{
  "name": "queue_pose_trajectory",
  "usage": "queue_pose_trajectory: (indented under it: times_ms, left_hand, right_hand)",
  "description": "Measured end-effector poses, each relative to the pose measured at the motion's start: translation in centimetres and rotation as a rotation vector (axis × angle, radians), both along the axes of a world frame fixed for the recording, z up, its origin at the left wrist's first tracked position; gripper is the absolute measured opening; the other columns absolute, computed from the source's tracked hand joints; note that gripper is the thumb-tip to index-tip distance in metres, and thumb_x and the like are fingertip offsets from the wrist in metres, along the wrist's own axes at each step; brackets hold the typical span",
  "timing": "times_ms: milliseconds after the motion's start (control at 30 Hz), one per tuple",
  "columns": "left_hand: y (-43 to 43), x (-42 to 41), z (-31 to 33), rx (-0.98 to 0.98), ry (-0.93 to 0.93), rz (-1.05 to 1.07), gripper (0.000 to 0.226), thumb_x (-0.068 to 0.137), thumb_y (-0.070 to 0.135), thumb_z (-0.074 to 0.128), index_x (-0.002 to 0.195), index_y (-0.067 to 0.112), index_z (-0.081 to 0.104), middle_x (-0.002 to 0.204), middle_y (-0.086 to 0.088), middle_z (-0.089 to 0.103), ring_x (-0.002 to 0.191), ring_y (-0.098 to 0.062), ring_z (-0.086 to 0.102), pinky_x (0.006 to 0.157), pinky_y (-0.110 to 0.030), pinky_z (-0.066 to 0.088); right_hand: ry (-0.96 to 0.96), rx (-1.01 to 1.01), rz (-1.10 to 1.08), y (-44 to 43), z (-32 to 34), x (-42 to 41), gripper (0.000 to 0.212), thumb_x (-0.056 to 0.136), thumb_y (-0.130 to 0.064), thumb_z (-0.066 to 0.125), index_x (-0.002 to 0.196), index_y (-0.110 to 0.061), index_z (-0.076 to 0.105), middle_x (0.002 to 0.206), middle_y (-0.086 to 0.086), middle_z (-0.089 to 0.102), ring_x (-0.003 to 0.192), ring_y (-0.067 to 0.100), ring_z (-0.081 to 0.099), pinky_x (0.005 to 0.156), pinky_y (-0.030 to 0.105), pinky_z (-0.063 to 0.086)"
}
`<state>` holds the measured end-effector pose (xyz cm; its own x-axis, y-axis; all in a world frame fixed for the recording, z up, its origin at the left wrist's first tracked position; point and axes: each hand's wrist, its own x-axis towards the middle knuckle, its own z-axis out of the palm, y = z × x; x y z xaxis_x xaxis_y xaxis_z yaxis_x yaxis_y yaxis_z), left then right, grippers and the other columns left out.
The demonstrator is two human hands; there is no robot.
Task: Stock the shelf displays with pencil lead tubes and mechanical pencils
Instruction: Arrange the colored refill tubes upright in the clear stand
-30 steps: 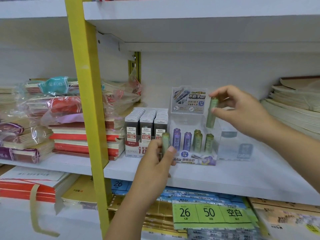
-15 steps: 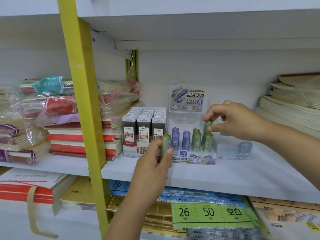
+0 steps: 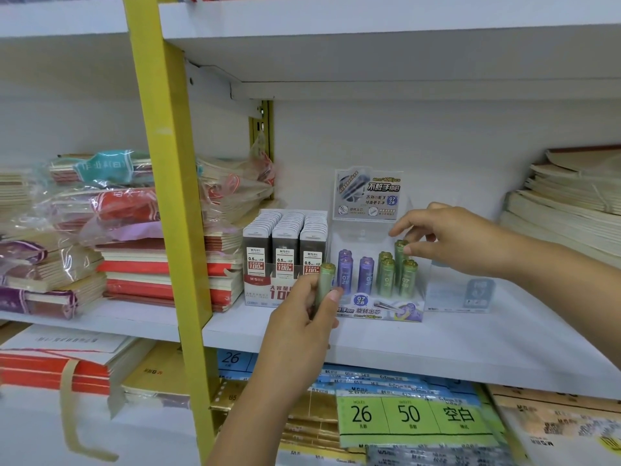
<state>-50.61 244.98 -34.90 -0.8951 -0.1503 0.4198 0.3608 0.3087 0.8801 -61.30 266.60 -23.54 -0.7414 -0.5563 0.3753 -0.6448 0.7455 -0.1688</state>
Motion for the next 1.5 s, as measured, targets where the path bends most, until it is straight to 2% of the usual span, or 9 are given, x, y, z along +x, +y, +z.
queue_pose_trajectory:
  times_ms: [233, 400, 633, 700, 833, 933, 1067, 1267, 1500]
  left_hand:
    - [-0.2, 0.1, 0.1, 0.006, -0.015, -0.017, 0.012, 0.098, 0.044, 0.050, 0.093, 0.053, 0.057, 0.096, 0.025, 0.069, 0.082, 0.006, 0.064, 0.061, -0.019, 0.052]
    - [-0.3, 0.1, 0.2, 0.019, -0.023, -0.041, 0.012, 0.098, 0.042, 0.052, 0.095, 0.051, 0.059, 0.095, 0.025, 0.069, 0.083, 0.005, 0.064, 0.060, -0.015, 0.052]
    - [-0.4, 0.2, 0.2, 0.046, -0.032, -0.061, 0.012, 0.099, 0.040, 0.054, 0.097, 0.050, 0.060, 0.096, 0.025, 0.069, 0.083, 0.004, 0.064, 0.061, -0.015, 0.052]
    - [-0.4, 0.3, 0.3, 0.060, -0.036, -0.068, 0.012, 0.099, 0.039, 0.054, 0.099, 0.049, 0.061, 0.095, 0.023, 0.070, 0.084, 0.003, 0.065, 0.060, -0.014, 0.052]
    - [-0.5, 0.5, 0.6, 0.138, -0.037, -0.073, 0.013, 0.097, 0.034, 0.059, 0.101, 0.044, 0.065, 0.085, 0.020, 0.071, 0.071, 0.005, 0.064, 0.057, -0.012, 0.050]
    - [-0.5, 0.6, 0.9, 0.199, -0.031, -0.099, 0.014, 0.095, 0.031, 0.063, 0.099, 0.043, 0.069, 0.085, 0.013, 0.073, 0.072, 0.000, 0.066, 0.058, -0.016, 0.051]
    - [0.1, 1.0, 1.4, 0.225, -0.016, -0.187, 0.017, 0.093, 0.025, 0.067, 0.100, 0.039, 0.073, 0.084, 0.007, 0.074, 0.078, -0.005, 0.068, 0.057, -0.019, 0.052]
    - [0.2, 1.2, 1.4, 0.269, -0.053, -0.278, 0.025, 0.090, 0.018, 0.069, 0.114, 0.026, 0.072, 0.092, 0.001, 0.076, 0.085, -0.012, 0.072, 0.061, -0.020, 0.054]
    - [0.1, 1.1, 1.4, 0.332, -0.044, -0.268, 0.025, 0.089, 0.009, 0.071, 0.107, 0.026, 0.072, 0.096, 0.000, 0.076, 0.088, -0.016, 0.073, 0.061, -0.022, 0.056]
  right_hand:
    - [0.097, -0.023, -0.026, 0.4, -0.4, -0.7, 0.004, 0.084, -0.040, 0.066, 0.083, -0.044, 0.066, 0.086, -0.017, 0.052, 0.089, -0.005, 0.042, 0.076, 0.026, 0.035]
    - [0.151, 0.066, -0.011, 0.1, -0.2, -0.8, 0.011, 0.087, -0.041, 0.061, 0.091, -0.037, 0.071, 0.087, -0.023, 0.059, 0.087, 0.003, 0.032, 0.087, 0.031, 0.038]
    - [0.065, 0.099, -0.034, 0.4, -0.2, -0.6, 0.011, 0.087, -0.040, 0.064, 0.078, -0.047, 0.063, 0.095, -0.019, 0.062, 0.095, 0.006, 0.036, 0.094, 0.036, 0.040]
    - [0.096, 0.082, -0.043, 0.5, -0.3, -0.4, 0.009, 0.090, -0.039, 0.061, 0.086, -0.043, 0.068, 0.094, -0.021, 0.060, 0.093, 0.006, 0.034, 0.092, 0.033, 0.038]
    - [0.239, -0.139, -0.006, 0.0, -1.0, 1.7, 0.015, 0.092, -0.035, 0.056, 0.099, -0.040, 0.069, 0.083, -0.025, 0.058, 0.084, 0.000, 0.037, 0.075, 0.009, 0.031]
    - [0.073, -0.359, 0.085, -1.2, -1.6, 4.3, 0.016, 0.089, -0.033, 0.061, 0.098, -0.044, 0.069, 0.086, -0.019, 0.067, 0.079, -0.006, 0.054, 0.070, 0.003, 0.038]
    - [-0.211, -0.413, 0.207, -3.5, -2.8, 6.5, 0.024, 0.089, -0.035, 0.062, 0.109, -0.046, 0.066, 0.100, -0.022, 0.068, 0.090, 0.000, 0.062, 0.078, 0.018, 0.051]
    - [-0.244, -0.501, 0.215, -4.5, -3.6, 7.2, 0.023, 0.086, -0.023, 0.068, 0.105, -0.038, 0.068, 0.092, -0.014, 0.069, 0.087, 0.007, 0.064, 0.078, 0.023, 0.053]
    - [-0.571, -0.792, 0.301, -3.6, -3.2, 7.2, 0.029, 0.090, -0.006, 0.061, 0.108, -0.026, 0.071, 0.096, 0.008, 0.073, 0.083, 0.019, 0.070, 0.069, 0.022, 0.055]
